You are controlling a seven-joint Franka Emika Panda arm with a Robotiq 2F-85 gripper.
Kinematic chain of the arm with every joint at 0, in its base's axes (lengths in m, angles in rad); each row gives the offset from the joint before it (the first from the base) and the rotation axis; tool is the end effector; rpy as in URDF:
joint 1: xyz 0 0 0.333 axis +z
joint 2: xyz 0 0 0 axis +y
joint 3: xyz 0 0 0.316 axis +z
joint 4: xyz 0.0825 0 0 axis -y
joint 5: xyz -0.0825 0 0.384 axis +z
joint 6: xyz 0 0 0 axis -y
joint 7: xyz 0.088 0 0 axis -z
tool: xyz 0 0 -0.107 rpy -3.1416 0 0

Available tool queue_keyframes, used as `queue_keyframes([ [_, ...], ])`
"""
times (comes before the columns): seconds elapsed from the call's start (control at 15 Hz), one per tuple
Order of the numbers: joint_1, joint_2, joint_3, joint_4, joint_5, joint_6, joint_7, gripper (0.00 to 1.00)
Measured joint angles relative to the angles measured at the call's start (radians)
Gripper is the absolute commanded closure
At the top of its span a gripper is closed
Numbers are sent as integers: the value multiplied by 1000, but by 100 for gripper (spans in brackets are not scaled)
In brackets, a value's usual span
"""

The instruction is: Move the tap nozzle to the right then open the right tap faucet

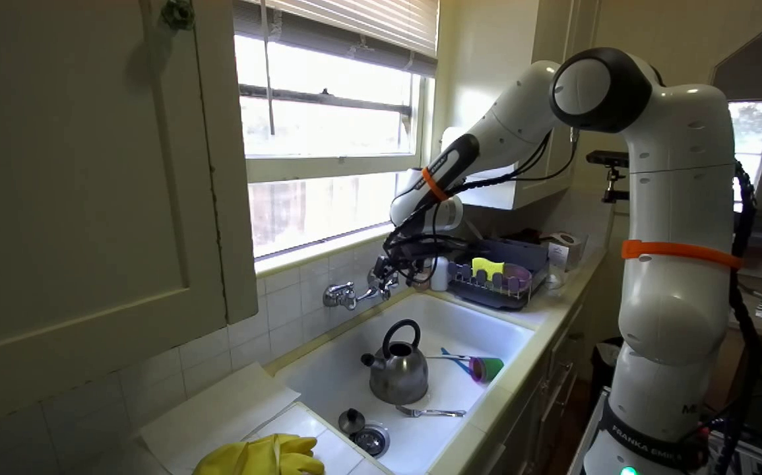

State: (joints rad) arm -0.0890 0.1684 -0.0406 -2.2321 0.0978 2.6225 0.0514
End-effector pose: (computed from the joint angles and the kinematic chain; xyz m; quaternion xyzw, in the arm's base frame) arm 0.5587 -0.0749 0.3181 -0.9852 0.1284 -0.1117 0.0211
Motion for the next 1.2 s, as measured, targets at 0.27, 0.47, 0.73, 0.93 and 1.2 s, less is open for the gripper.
queue_keyframes([
  [0.27,2,6,0,4,-2,0,-22,0],
  [0.47,6,19,0,9,-11,1,-28,0],
  [0.73,8,43,-3,12,-41,3,-27,0],
  [0.93,8,53,-14,11,-60,6,-27,0],
  [1.2,8,52,-32,4,-90,24,-27,0],
])
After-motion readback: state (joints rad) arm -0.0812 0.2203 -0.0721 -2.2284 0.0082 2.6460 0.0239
